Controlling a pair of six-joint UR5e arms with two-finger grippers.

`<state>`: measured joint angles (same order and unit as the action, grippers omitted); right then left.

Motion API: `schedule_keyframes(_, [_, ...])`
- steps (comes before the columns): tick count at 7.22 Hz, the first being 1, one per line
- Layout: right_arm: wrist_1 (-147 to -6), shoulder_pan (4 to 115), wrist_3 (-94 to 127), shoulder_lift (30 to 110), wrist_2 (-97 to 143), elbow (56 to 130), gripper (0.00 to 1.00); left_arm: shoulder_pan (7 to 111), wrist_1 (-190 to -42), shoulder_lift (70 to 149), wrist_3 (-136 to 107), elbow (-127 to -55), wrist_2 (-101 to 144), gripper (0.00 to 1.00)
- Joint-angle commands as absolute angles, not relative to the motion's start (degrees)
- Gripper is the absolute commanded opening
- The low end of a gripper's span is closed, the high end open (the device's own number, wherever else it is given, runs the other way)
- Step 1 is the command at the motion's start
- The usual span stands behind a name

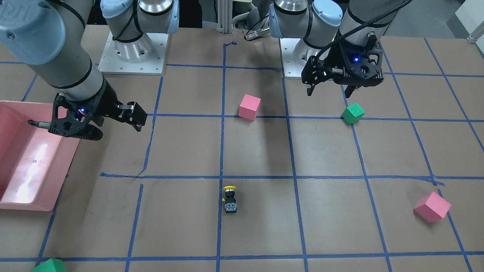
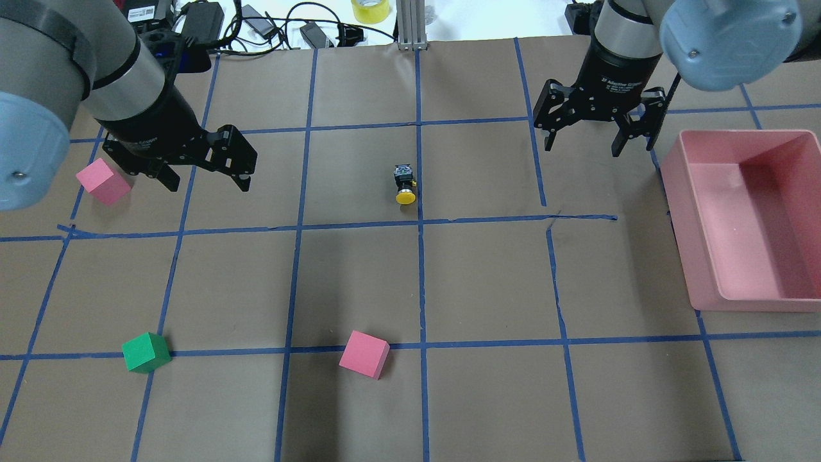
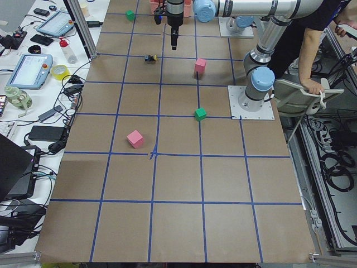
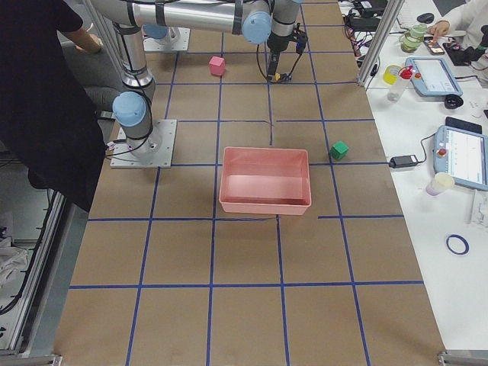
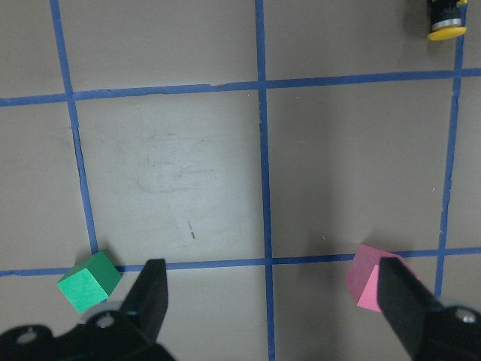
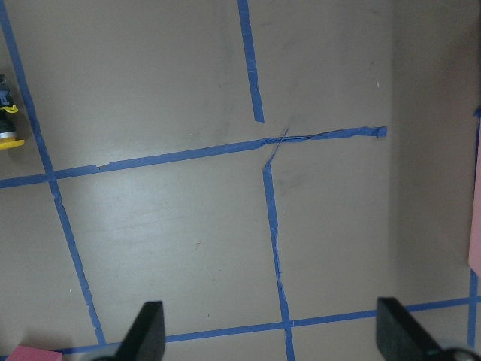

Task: Align button upright
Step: 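Raise the right gripper away from the button switch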

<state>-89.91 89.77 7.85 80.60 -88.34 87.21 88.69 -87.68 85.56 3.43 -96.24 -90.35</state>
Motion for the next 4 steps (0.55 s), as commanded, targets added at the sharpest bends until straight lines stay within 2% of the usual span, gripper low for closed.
schedule_keyframes(1, [-90.09,89.74,7.56,80.6,-88.42,87.28,1.0,88.77,-87.71,85.52,3.43,-96.24,-90.35,1.0])
schedule_keyframes(4, [-90.7,89.74,7.65,80.6,-88.51,87.28,1.0,88.86,-87.71,85.52,3.43,-96.24,-90.35,1.0])
